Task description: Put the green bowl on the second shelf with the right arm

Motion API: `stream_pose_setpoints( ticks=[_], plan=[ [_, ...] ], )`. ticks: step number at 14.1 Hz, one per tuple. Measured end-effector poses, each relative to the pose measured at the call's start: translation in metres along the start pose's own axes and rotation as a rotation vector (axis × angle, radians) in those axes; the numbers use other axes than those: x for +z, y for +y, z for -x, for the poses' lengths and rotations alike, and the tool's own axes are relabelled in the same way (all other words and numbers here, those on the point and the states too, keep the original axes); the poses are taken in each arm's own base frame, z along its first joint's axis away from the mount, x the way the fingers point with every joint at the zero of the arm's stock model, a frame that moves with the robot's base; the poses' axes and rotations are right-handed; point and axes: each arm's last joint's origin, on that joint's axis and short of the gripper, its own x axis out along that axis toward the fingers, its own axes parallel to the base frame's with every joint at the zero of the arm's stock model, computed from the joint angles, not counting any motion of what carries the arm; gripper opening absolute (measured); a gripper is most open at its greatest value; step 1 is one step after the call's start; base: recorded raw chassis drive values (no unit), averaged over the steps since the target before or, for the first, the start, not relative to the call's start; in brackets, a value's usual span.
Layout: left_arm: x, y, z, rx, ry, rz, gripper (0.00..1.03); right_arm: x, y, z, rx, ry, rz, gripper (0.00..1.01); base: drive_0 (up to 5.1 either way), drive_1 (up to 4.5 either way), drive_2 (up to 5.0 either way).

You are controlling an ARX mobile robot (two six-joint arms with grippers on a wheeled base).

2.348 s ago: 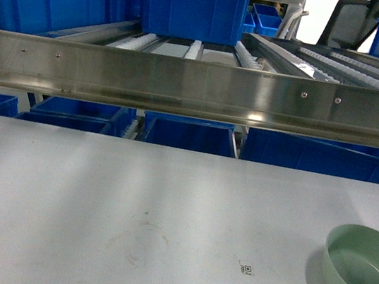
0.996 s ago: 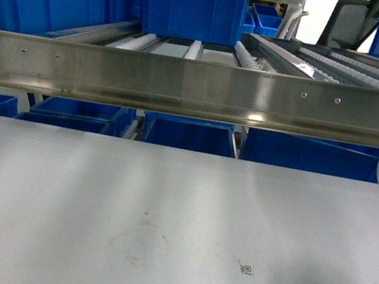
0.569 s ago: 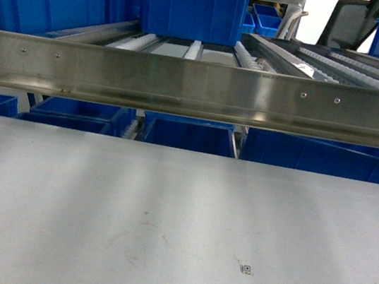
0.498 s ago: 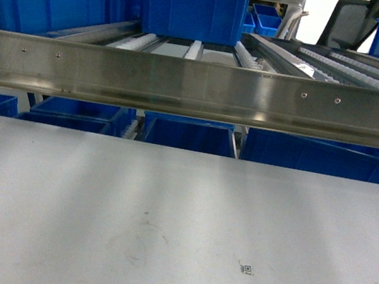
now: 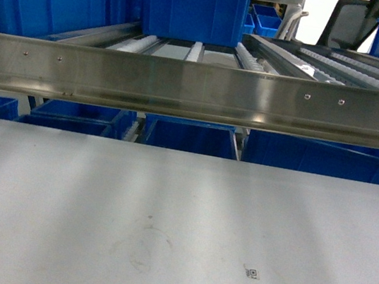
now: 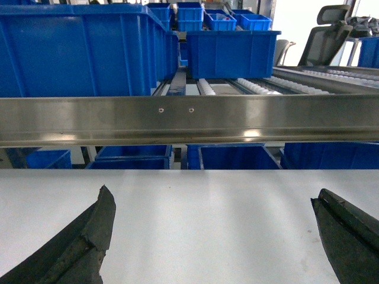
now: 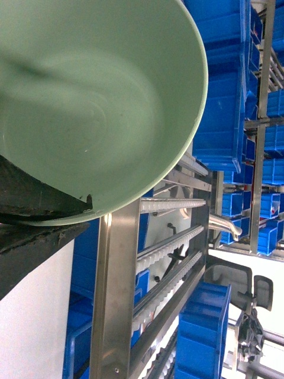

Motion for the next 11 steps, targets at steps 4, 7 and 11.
stream_pose_setpoints(
  ticks=[4,7,11],
  plan=[
    [-0.0001,0.0001,0.0,0.003,0.001,0.0,0.98,-0.0001,0.0002,-0.0002,0.004,0.001,0.0,0.02,-2.3,1.79,0.8],
    [-0.0003,0.0001,0.0,0.002,0.003,0.0,0.98,-0.0002,0.0002,-0.0003,0.004,0.001,0.0,0.02,-4.8,2.83,2.2],
    [-0.0004,0.0001,0.0,0.003,0.004,0.0,0.98,-0.0003,0.0002,-0.0003,0.004,0.002,0.0,0.02,-4.8,1.44,3.5]
  ],
)
